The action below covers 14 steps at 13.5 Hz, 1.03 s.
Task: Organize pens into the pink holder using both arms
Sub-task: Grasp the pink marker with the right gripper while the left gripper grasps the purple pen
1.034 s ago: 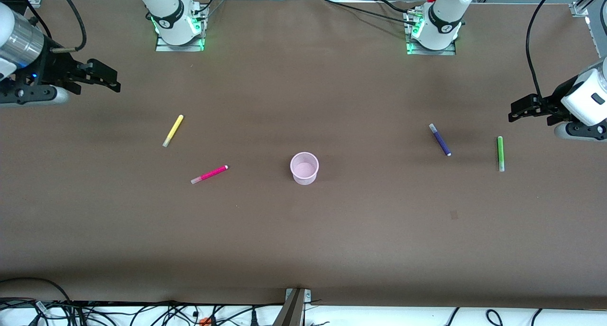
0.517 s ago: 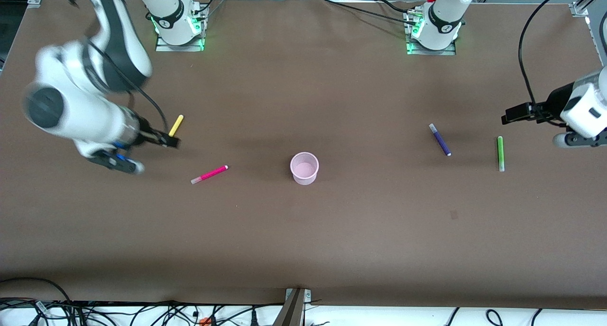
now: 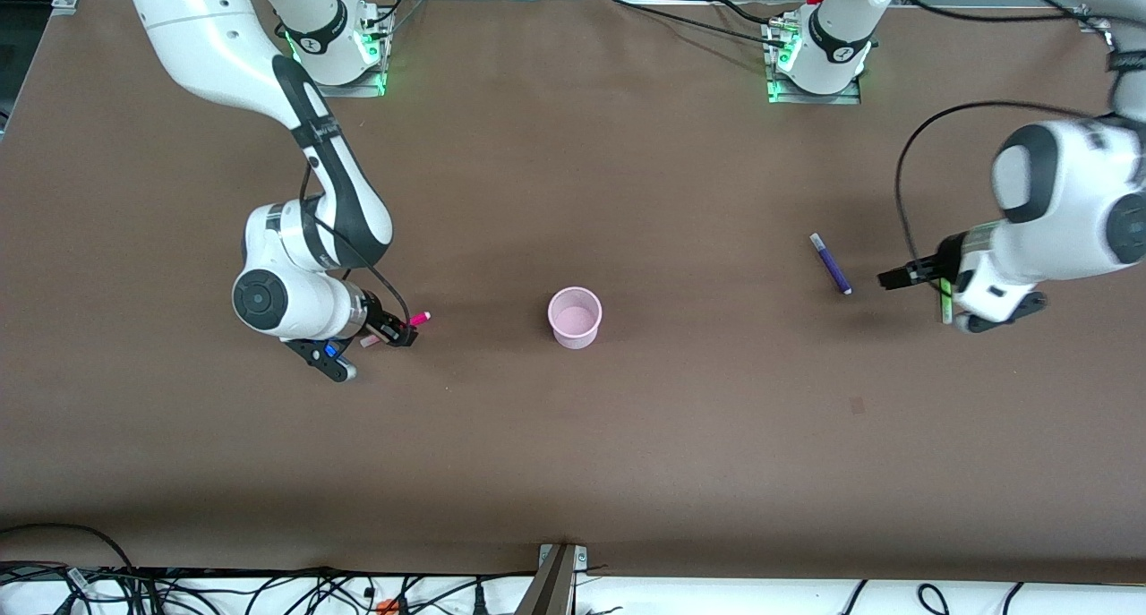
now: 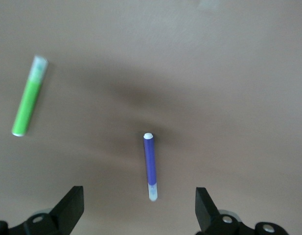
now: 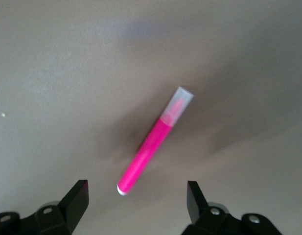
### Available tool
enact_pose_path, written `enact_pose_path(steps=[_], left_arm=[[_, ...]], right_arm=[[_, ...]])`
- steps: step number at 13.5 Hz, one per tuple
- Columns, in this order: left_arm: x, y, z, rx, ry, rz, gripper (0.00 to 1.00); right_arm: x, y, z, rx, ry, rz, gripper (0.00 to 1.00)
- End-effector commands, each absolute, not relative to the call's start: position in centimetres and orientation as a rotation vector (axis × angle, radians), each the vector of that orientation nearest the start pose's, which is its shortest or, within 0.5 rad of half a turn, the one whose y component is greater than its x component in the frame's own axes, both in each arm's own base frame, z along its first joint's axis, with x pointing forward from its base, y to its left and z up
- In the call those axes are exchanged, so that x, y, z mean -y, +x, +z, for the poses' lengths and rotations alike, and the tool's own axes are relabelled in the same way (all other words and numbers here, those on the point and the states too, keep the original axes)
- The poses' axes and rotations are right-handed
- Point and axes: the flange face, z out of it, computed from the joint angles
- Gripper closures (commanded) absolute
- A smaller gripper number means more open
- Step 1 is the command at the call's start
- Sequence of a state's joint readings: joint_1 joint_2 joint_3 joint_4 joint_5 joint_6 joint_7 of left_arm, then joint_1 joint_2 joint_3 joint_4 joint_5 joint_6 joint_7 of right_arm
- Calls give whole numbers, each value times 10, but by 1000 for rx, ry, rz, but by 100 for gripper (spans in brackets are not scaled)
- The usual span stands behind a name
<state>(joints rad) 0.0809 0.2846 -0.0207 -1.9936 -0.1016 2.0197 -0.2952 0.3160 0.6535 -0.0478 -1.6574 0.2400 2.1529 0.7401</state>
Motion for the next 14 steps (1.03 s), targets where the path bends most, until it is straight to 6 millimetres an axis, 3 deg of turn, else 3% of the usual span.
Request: enact_pose_path(steps=[1, 3, 5, 6, 8, 9, 10, 12, 14], left_arm=[[-23, 566, 245, 836, -3026, 472, 0], [-3, 558, 216, 918, -2980, 469, 0], [-1, 547, 197, 942, -2974, 443, 0], [-1, 543, 191, 945, -2974, 435, 0], [-3, 536, 177, 930, -2967, 473, 4], [-5, 536, 177, 932, -2966, 475, 20], [-5, 535, 175, 928, -2967, 480, 32], [-5, 533, 163, 915, -2964, 507, 44], [-6, 533, 160, 883, -2986, 520, 57]], right_arm=[[-189, 647, 200, -973, -2875, 305, 17], [-188, 642, 184, -984, -2872, 297, 23], [-187, 638, 176, -1017, -2820, 307, 36], [-187, 637, 172, -1027, -2807, 307, 45], [-190, 636, 171, -1025, -2805, 323, 72], [-195, 635, 174, -1013, -2802, 328, 88], [-198, 636, 181, -1003, -2800, 332, 100], [-211, 638, 205, -990, -2757, 418, 100], [-228, 642, 248, -1013, -2609, 581, 100]])
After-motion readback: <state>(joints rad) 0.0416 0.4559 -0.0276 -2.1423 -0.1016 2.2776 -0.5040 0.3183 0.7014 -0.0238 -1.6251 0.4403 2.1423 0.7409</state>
